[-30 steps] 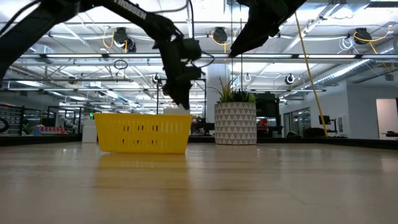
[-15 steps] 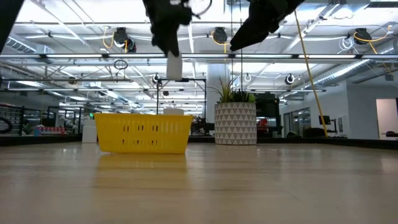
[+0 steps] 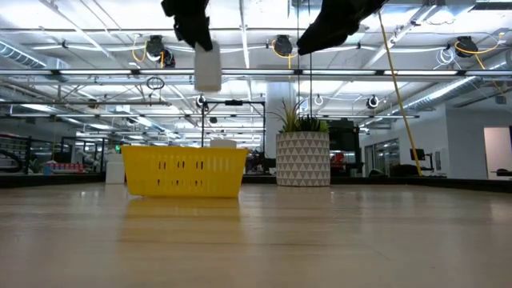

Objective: Pick and place pill bottles into a basket
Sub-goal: Put the white pill bottle into the yellow bin

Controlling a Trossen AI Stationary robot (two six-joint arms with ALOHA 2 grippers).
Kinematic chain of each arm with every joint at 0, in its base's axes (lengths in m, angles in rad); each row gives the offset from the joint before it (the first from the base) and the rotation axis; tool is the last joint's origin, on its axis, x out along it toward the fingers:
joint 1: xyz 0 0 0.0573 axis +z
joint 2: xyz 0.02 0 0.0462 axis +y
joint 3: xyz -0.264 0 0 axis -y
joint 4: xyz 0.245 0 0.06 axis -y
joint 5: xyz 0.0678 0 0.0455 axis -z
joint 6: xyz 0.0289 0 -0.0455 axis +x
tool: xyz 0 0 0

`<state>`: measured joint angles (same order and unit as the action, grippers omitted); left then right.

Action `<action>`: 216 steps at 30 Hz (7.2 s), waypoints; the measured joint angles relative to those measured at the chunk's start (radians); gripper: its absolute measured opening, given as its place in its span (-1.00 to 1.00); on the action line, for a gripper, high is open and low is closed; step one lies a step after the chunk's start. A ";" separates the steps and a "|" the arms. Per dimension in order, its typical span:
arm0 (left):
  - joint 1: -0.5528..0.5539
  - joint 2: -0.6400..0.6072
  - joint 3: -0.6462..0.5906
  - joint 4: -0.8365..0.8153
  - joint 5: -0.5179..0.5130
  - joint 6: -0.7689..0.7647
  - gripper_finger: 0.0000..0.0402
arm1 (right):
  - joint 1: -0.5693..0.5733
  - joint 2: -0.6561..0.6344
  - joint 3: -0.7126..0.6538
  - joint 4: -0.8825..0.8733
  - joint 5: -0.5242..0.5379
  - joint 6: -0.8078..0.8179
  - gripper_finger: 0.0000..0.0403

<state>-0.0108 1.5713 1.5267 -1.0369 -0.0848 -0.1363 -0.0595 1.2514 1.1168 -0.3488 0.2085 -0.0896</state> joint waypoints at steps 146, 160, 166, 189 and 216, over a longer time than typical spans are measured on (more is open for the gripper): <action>-0.137 -0.263 -0.404 0.278 -0.126 -0.025 -0.22 | 0.598 -0.129 -0.072 -0.446 -0.010 1.098 0.01; -0.137 -0.262 -0.404 0.278 -0.126 -0.042 -0.22 | 0.727 -0.005 -0.044 -0.769 -0.289 1.560 0.01; -0.137 -0.262 -0.404 0.278 -0.126 -0.048 -0.22 | 0.843 0.088 0.044 -0.761 -0.260 1.762 -0.04; -0.137 -0.263 -0.487 0.284 -0.126 -0.027 -0.22 | 1.110 0.286 0.315 -0.855 -0.262 1.996 -0.17; -0.135 -0.263 -0.499 0.309 -0.126 -0.020 -0.22 | 1.089 0.277 0.233 -0.866 -0.449 1.991 0.65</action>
<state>-0.1459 1.3087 1.0275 -0.7277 -0.2108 -0.1562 1.0294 1.5280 1.3499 -1.2144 -0.2405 1.9018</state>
